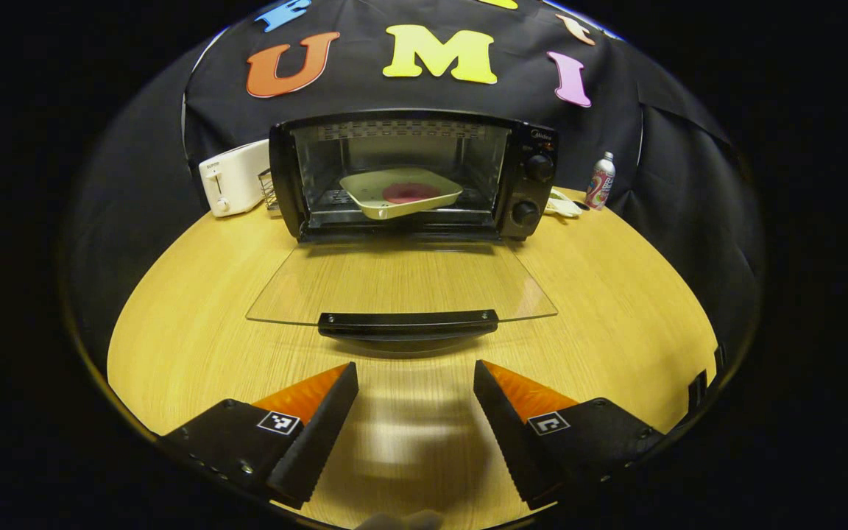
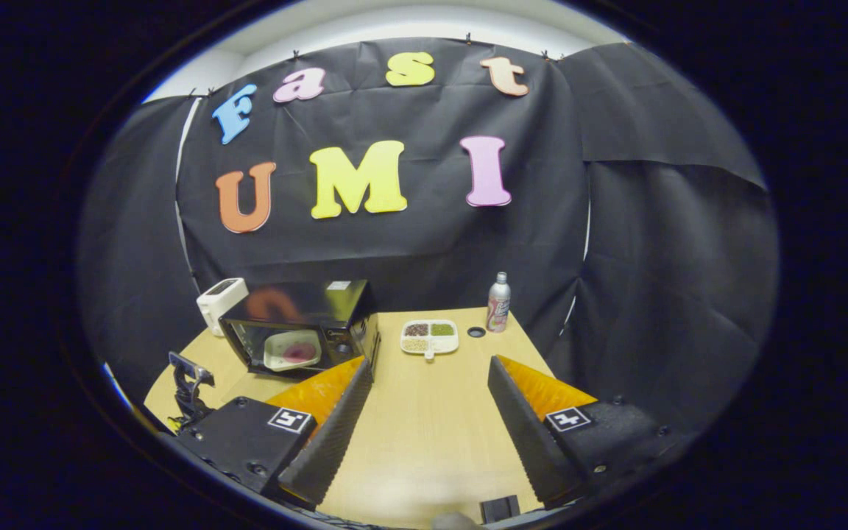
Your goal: Open the electric oven with the left hand, put the food in, and close the electric oven.
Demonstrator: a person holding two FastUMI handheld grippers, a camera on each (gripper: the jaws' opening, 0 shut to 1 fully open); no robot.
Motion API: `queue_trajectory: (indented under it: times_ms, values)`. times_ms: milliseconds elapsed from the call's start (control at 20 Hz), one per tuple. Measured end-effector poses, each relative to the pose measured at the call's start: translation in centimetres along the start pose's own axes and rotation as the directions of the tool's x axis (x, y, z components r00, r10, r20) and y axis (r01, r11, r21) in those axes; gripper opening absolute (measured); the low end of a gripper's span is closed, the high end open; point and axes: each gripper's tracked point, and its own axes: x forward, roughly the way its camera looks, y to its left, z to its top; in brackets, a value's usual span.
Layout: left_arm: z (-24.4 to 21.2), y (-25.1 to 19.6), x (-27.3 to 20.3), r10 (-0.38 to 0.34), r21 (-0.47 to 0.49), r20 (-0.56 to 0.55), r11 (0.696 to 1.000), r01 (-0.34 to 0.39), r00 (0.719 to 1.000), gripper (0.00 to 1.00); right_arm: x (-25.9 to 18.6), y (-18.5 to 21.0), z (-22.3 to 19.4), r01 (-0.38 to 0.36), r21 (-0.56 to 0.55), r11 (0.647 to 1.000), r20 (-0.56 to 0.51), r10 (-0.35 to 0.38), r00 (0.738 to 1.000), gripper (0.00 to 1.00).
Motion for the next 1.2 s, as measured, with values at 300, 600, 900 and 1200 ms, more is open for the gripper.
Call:
queue_trajectory:
  times_ms: [300, 600, 900, 1200]
  values:
    - [-0.5, 0.7, 3.0, 0.026, 0.048, -0.030, 0.999, -0.025, 0.999, 0.96, 0.2, -0.1, 0.0, 0.017, 0.001, 1.000, -0.008, -0.017, 1.000, 0.96]
    - [0.6, 0.8, 3.1, 0.035, 0.034, -0.015, 0.999, -0.034, 0.999, 0.97, 1.1, 0.1, -0.2, 0.012, 0.033, 0.999, -0.026, -0.011, 1.000, 1.00]
    - [4.2, 0.8, 1.3, 0.030, 0.026, 0.050, 0.999, -0.031, 0.998, 0.98, 2.1, 0.9, 0.5, -0.009, 0.054, 0.998, -0.022, 0.010, 1.000, 0.96]
    - [10.1, 0.5, 0.7, 0.026, 0.014, 0.143, 0.999, -0.029, 0.989, 0.98, 2.8, 1.1, 1.4, -0.024, 0.069, 0.997, -0.004, 0.024, 1.000, 0.96]
